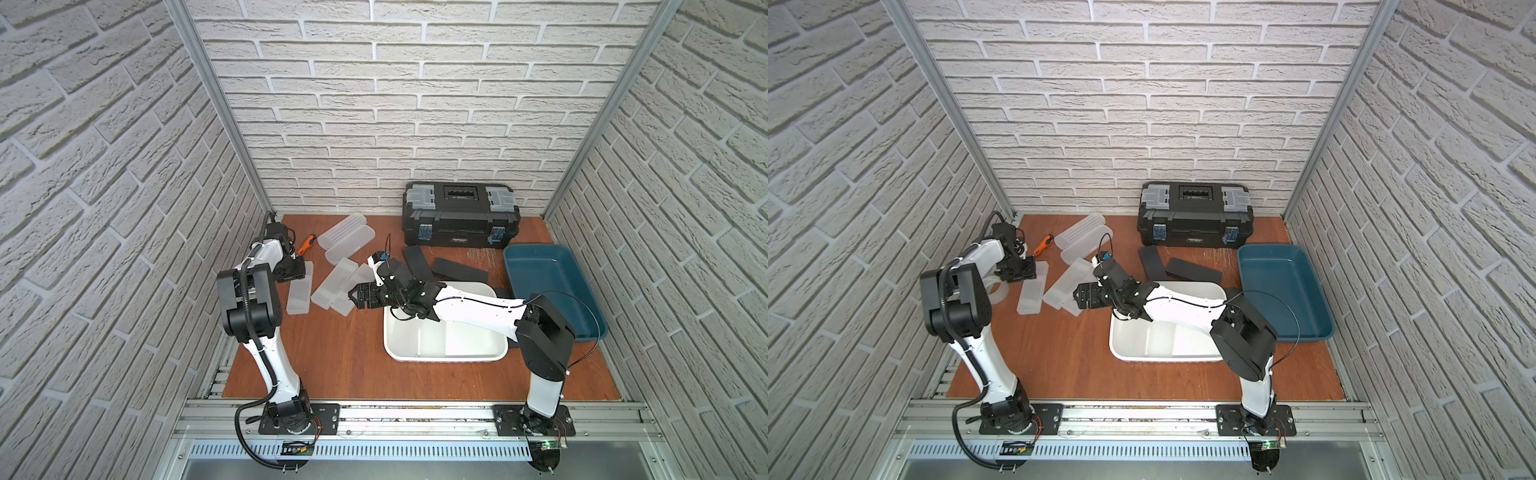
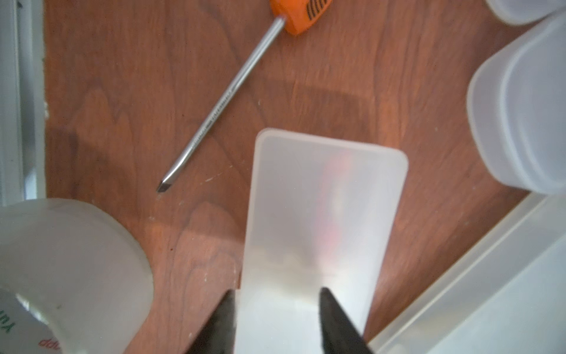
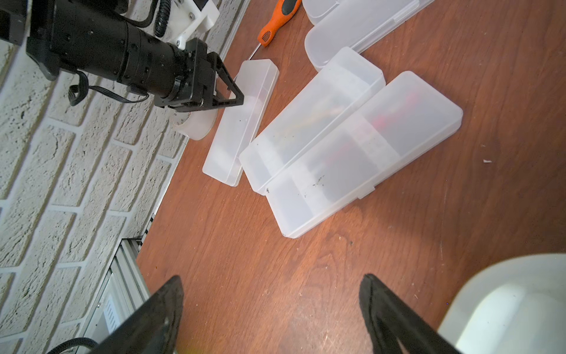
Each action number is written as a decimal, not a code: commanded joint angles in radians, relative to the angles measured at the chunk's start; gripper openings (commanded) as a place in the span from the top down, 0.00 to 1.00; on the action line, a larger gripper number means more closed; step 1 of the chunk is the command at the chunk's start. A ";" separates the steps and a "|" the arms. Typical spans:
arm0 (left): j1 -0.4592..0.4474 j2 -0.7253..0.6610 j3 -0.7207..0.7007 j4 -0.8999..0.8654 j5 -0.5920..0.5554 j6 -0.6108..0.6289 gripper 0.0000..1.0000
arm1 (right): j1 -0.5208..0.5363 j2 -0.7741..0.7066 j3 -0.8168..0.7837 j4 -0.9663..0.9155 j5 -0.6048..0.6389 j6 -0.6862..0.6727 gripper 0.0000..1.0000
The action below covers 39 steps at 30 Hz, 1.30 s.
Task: Place the pencil cases by color into the storage box
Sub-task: Pick up the pencil case from the center of the board.
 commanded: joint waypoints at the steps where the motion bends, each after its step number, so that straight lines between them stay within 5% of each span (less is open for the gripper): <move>1: -0.005 -0.070 -0.037 -0.036 -0.016 -0.008 0.39 | -0.002 -0.051 -0.013 0.029 -0.004 -0.017 0.10; 5: -0.008 -0.124 -0.039 -0.030 -0.027 -0.008 0.26 | -0.002 -0.055 -0.012 0.026 -0.004 -0.018 0.10; 16: -0.047 -0.062 -0.004 -0.022 -0.075 0.043 0.17 | -0.001 -0.062 -0.029 0.044 -0.021 -0.029 0.10; 22: -0.050 -0.037 0.033 0.003 -0.096 0.106 0.02 | 0.000 -0.071 -0.045 0.058 -0.028 -0.045 0.09; 39: -0.040 0.097 0.111 -0.028 -0.001 0.185 0.02 | 0.002 -0.065 -0.060 0.093 -0.050 -0.054 0.09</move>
